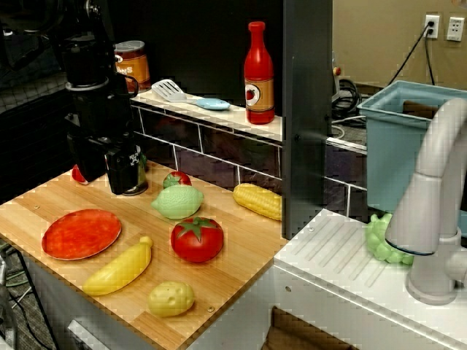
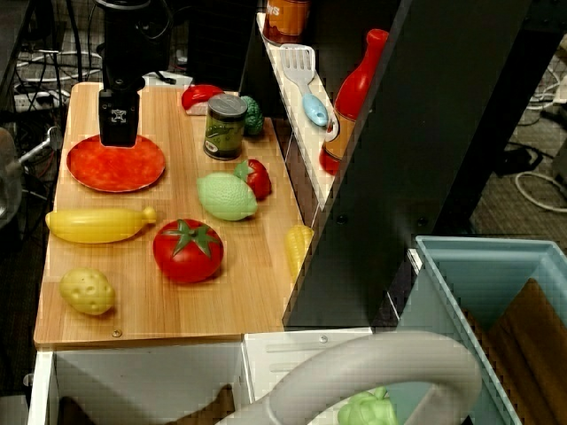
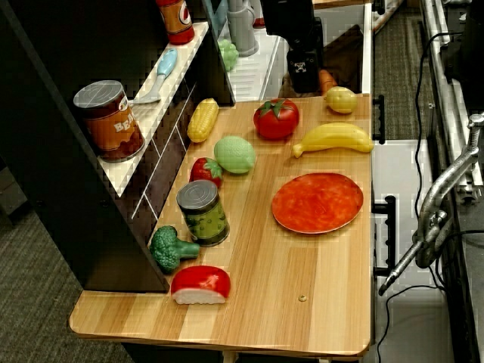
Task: Put banana on plate
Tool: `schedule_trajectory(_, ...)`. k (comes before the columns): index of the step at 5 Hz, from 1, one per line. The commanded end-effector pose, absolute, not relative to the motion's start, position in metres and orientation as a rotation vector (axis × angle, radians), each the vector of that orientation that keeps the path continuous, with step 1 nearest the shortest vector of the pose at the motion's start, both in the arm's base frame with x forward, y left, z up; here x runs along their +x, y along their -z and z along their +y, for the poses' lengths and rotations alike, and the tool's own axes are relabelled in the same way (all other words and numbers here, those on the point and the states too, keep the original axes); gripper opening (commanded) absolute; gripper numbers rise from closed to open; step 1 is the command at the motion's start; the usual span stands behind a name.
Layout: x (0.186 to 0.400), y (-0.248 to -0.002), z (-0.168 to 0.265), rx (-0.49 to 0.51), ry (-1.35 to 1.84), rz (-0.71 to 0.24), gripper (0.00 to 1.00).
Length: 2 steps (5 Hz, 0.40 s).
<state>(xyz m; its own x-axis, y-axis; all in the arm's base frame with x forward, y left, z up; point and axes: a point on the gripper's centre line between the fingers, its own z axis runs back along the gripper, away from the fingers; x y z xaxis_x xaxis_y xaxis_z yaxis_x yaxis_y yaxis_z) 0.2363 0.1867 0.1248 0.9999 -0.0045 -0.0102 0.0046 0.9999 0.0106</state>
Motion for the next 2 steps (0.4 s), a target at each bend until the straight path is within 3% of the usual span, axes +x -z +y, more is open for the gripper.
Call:
schedule_trajectory(1, 0.2363, -0.1248, 0.1867, 0.011, 0.005, 0.010, 1.00)
schedule_trajectory(2, 0.2305, -0.1211, 0.1839, -0.003, -0.010, 0.021, 1.00)
